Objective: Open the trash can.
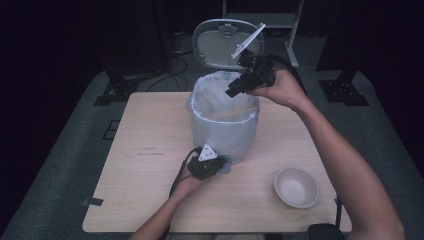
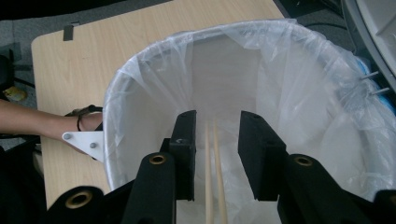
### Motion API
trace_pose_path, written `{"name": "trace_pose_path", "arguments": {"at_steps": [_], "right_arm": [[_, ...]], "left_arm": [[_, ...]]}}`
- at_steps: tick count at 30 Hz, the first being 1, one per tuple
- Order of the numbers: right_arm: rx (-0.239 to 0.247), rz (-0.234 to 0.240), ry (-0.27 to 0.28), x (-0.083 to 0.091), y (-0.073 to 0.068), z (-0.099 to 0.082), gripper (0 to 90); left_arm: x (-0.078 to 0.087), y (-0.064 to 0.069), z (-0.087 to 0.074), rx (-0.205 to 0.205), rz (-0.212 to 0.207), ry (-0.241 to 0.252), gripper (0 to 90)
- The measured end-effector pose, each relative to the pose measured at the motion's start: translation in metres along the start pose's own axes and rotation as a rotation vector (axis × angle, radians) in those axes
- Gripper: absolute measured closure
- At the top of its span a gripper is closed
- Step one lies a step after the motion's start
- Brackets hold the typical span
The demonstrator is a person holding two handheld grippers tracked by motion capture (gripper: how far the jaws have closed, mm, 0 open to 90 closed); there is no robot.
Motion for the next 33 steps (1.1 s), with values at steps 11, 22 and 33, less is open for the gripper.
{"name": "trace_pose_path", "arguments": {"at_steps": [11,22,33], "right_arm": [[-0.023,0.017,0.035,0.013,-0.002,-0.02,65.7],[-0.038,0.019,0.057,0.028,-0.005,-0.042,63.3],[-0.056,0.022,0.087,0.045,-0.011,-0.065,59.7]], "left_arm": [[0.0,0.0,0.0,0.0,-0.001,0.0,83.0],[0.0,0.0,0.0,0.001,-0.001,0.001,82.9],[0.0,0.0,0.0,-0.002,-0.002,0.0,83.0]]}}
Point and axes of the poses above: each handheld gripper's, and its own axes: x roughly backward along the jaws, z roughly out of its top, y roughly to its right, the point moved 3 cm from there along -x, roughly forward along the jaws, and after that the axes turned 6 degrees about -y, right-handed, at the moved point
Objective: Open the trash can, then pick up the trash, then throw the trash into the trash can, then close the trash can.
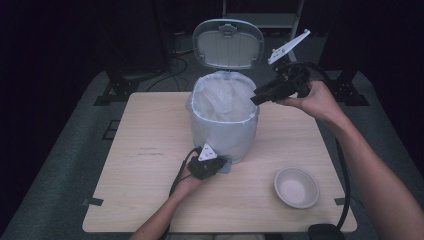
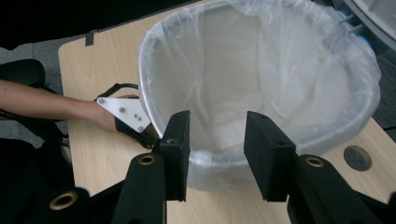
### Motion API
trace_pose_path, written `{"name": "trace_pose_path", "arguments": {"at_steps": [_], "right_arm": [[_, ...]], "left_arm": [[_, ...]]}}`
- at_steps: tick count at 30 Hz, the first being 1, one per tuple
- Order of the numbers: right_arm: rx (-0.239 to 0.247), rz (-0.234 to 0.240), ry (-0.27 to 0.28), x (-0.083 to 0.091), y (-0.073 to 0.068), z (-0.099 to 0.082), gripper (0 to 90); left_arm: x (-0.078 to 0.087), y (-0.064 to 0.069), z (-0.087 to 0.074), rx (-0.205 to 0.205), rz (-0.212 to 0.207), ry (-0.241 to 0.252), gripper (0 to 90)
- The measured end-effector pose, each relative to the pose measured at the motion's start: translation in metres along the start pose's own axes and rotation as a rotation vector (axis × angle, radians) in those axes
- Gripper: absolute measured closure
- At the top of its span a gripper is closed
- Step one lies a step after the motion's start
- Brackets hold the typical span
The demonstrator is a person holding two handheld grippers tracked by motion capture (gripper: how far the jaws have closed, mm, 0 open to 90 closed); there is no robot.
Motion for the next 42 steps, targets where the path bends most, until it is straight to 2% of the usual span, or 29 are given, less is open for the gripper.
{"name": "trace_pose_path", "arguments": {"at_steps": [12,19,26,42], "right_arm": [[-0.032,0.0,0.019,0.01,-0.003,-0.03,56.5],[-0.069,0.001,0.028,0.013,-0.002,-0.048,55.9],[-0.065,0.001,0.033,0.015,-0.007,-0.062,54.8],[-0.102,-0.01,0.064,0.019,-0.009,-0.097,53.5]], "left_arm": [[0.0,0.0,0.0,-0.001,-0.001,0.0,83.0],[0.0,0.0,0.0,-0.003,-0.003,-0.001,83.0],[0.0,0.0,0.0,0.0,-0.001,0.0,83.0],[0.0,0.0,0.0,-0.001,-0.002,-0.001,83.0]]}}
Point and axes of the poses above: each handheld gripper's, and its own axes: x roughly backward along the jaws, z roughly out of its top, y roughly to its right, the point moved 3 cm from there along -x, roughly forward along the jaws, and after that the axes turned 6 degrees about -y, right-handed, at the moved point
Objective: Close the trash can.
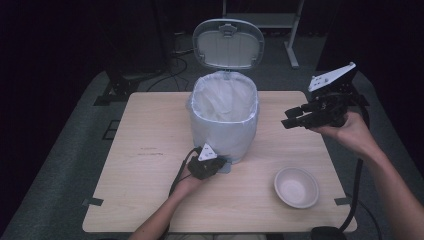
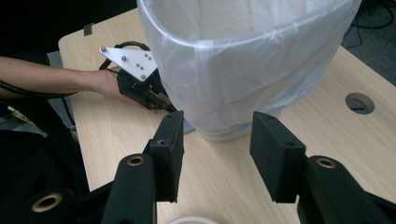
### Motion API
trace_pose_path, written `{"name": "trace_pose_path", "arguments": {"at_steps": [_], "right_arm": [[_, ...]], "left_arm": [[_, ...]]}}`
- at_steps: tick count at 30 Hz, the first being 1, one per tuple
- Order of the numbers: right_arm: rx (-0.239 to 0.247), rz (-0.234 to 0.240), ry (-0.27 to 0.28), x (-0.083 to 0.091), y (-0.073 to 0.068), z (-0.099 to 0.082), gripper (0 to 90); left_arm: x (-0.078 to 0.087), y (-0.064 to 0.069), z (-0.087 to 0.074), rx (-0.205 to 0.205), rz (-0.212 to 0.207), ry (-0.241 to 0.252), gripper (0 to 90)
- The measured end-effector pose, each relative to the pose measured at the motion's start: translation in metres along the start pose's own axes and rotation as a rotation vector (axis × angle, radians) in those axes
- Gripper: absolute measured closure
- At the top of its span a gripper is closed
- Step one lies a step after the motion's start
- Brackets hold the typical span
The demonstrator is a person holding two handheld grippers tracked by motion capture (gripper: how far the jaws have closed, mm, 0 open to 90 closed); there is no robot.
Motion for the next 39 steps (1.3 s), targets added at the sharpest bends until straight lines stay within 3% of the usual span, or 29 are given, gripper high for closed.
{"name": "trace_pose_path", "arguments": {"at_steps": [39], "right_arm": [[-0.027,0.027,0.003,-0.02,-0.01,-0.067,52.2]], "left_arm": [[0.0,0.0,0.0,0.002,0.0,0.001,83.0]]}}
Point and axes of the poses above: each handheld gripper's, and its own axes: x roughly backward along the jaws, z roughly out of its top, y roughly to its right, the point moved 3 cm from there along -x, roughly forward along the jaws, and after that the axes turned 6 degrees about -y, right-handed, at the moved point
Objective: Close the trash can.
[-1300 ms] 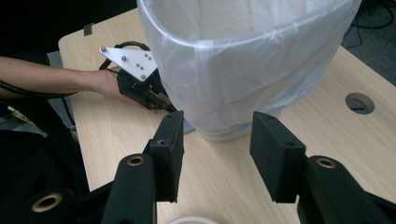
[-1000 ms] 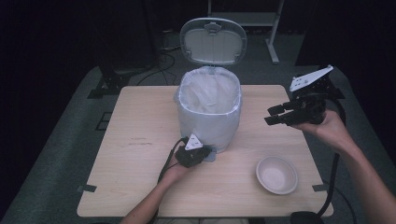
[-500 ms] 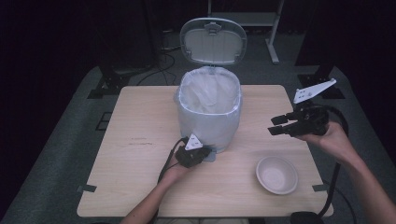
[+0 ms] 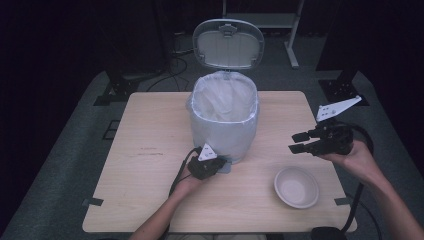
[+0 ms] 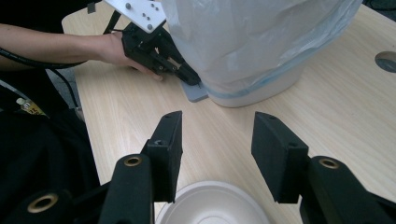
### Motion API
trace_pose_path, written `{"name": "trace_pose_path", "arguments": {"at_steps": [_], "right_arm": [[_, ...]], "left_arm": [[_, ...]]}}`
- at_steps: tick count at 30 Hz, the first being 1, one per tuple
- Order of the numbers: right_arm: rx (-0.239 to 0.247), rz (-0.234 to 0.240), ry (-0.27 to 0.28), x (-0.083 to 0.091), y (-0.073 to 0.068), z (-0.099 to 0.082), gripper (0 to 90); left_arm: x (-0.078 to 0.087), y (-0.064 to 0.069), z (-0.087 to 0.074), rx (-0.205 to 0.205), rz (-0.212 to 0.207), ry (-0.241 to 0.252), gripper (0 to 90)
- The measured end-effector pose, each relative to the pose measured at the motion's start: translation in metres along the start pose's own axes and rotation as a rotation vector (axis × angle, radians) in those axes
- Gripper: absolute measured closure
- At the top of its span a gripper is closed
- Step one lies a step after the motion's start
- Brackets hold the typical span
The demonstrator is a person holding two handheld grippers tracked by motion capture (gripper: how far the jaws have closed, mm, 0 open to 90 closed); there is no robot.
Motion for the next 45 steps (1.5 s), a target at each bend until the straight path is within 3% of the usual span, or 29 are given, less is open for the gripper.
{"name": "trace_pose_path", "arguments": {"at_steps": [8,32,45], "right_arm": [[-0.01,-0.009,-0.003,-0.003,-0.001,-0.015,52.5],[-0.065,-0.049,-0.031,-0.02,0.016,-0.063,52.7],[-0.091,-0.07,-0.075,-0.043,0.031,-0.087,52.7]], "left_arm": [[0.0,0.0,0.0,0.001,-0.001,0.0,83.0],[0.0,0.0,0.0,0.0,-0.001,0.0,83.0],[0.0,0.0,0.0,0.0,-0.002,0.0,83.0]]}}
Point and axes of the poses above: each handheld gripper's, and its own axes: x roughly backward along the jaws, z roughly out of its top, y roughly to its right, the point moved 3 cm from there along -x, roughly forward along the jaws, and after that the axes turned 6 degrees about -y, right-handed, at the moved point
